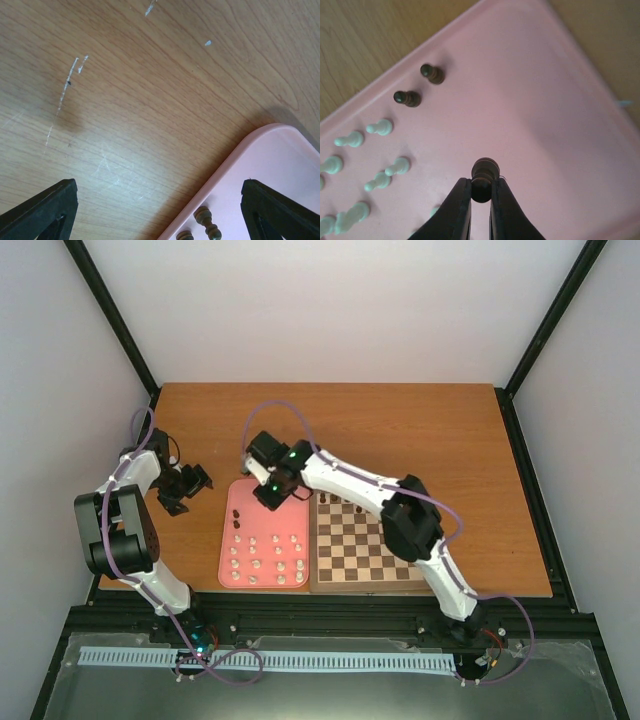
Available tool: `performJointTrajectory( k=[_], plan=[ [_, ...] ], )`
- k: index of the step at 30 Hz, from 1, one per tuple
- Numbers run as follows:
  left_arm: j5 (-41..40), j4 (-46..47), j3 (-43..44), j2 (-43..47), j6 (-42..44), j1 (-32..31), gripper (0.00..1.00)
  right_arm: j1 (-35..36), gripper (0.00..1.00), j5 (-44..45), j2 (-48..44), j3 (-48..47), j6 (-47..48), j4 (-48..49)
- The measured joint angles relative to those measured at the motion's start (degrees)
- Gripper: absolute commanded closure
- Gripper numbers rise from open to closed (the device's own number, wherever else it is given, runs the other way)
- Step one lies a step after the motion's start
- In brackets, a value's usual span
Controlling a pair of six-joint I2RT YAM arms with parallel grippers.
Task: Set up the chess pieces on the board
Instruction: Pick up the chess piece from the storage box, then place the chess piece on the chessboard.
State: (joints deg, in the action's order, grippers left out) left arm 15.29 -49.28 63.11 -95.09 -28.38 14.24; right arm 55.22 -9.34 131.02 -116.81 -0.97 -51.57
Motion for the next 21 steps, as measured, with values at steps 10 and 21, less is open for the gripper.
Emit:
performJointTrajectory(
  k=[10,21],
  plan=[
    [0.8,0.0,0.0,0.1,0.0,0.0,0.0,-5.4,0.97,8.7,-23.7,17.2,-6.1,1.4],
    [0.9,0.0,0.0,0.1,0.0,0.0,0.0,-14.3,0.97,10.4,-32.5,39.8,-10.3,1.3]
  ],
)
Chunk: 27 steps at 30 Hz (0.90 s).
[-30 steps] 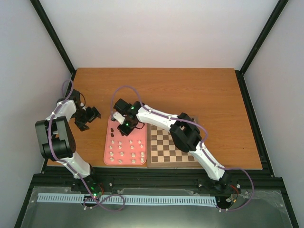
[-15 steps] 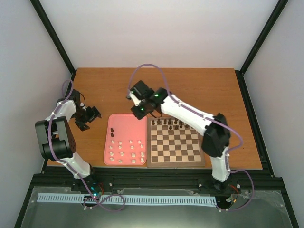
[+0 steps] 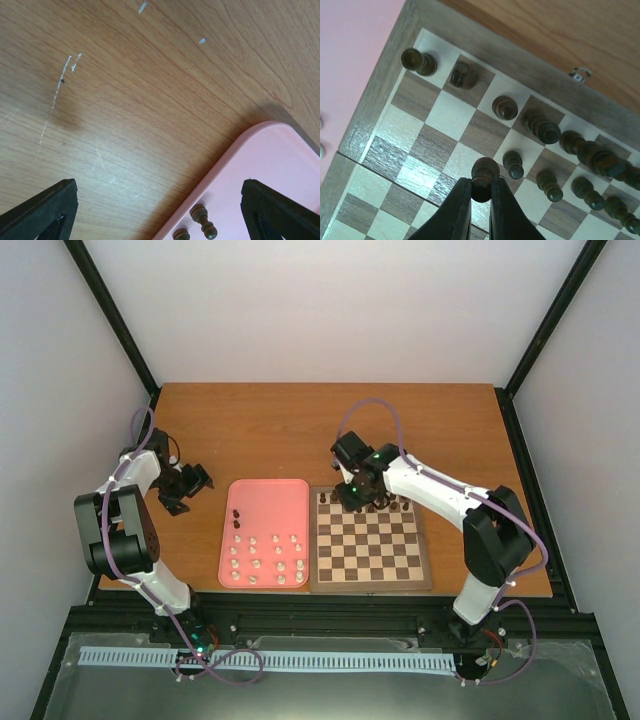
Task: Set up the chess pieces on the board
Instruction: Place the chess piece on the chessboard.
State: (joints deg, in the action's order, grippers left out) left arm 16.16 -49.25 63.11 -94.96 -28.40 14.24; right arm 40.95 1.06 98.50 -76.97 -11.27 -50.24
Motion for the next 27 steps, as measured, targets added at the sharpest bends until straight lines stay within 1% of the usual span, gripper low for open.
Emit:
performJointTrajectory(
  k=[6,14,27],
  plan=[
    [0.0,0.0,0.0,0.0,0.0,0.0,0.0,0.0,0.97,-0.9,0.0,2.9,-0.4,1.4],
    [0.2,0.0,0.0,0.0,0.0,0.0,0.0,0.0,0.97,-2.4,0.6,2.9,-0.6,3.5],
    [0.2,0.4,-0.4,0.0,0.0,0.0,0.0,0.0,0.96,-3.2,3.4,2.9,-0.9,3.9]
  ],
)
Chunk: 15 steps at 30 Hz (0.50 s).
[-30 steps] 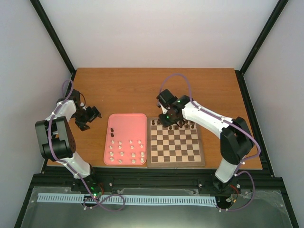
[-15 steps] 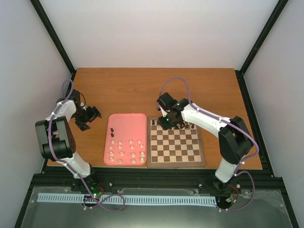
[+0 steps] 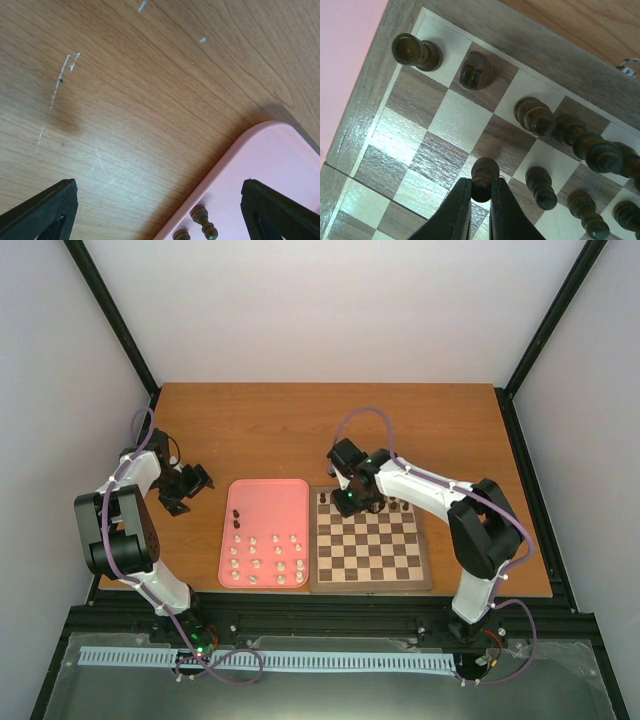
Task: Set up the chess pieces on the board
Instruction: Place the chess piece on the chessboard.
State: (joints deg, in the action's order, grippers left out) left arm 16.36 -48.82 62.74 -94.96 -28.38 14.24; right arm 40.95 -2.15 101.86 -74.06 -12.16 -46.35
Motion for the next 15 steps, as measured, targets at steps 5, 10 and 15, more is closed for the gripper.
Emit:
performJointTrajectory(
  k=[5,10,15],
  plan=[
    [0.0,0.0,0.0,0.0,0.0,0.0,0.0,0.0,0.96,0.0,2.1,0.0,-0.3,0.1],
    [0.0,0.0,0.0,0.0,0.0,0.0,0.0,0.0,0.96,0.4,2.3,0.0,-0.7,0.4],
    [0.0,0.0,0.0,0.0,0.0,0.0,0.0,0.0,0.95,1.5,2.4,0.0,-0.8,0.8]
  ],
)
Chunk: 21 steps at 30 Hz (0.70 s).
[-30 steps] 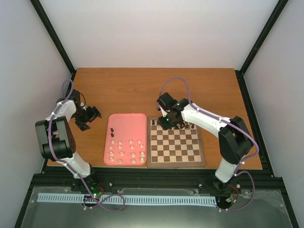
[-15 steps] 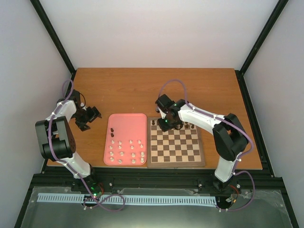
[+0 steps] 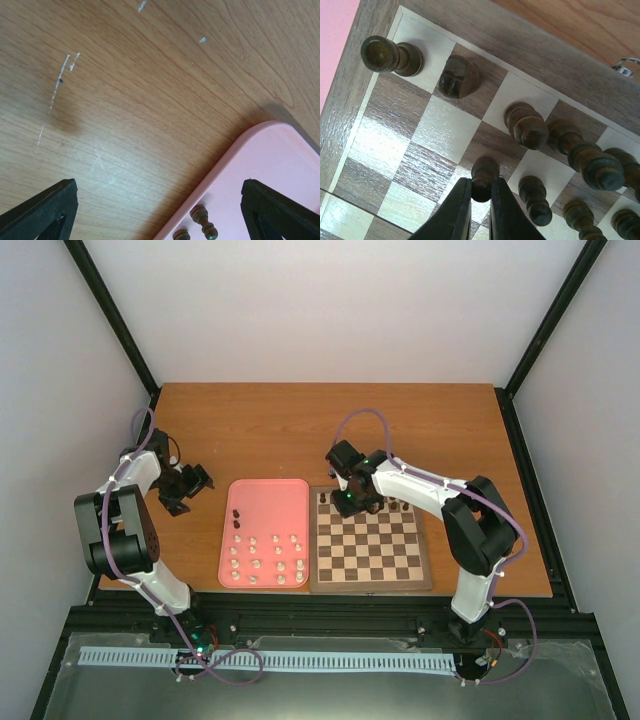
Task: Set up the chess pieces on the board
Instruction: Place the chess piece on the chessboard.
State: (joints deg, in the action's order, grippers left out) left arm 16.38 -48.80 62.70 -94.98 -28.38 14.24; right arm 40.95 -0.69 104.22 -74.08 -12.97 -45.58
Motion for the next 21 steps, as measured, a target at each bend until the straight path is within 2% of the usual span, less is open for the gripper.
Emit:
performJointTrajectory(
  k=[16,21],
  plan=[
    [0.0,0.0,0.0,0.0,0.0,0.0,0.0,0.0,0.93,1.3,0.7,-0.2,0.0,1.8],
    [0.0,0.0,0.0,-0.2,0.0,0.0,0.0,0.0,0.84,1.4,0.7,-0.3,-0.1,1.9]
  ],
)
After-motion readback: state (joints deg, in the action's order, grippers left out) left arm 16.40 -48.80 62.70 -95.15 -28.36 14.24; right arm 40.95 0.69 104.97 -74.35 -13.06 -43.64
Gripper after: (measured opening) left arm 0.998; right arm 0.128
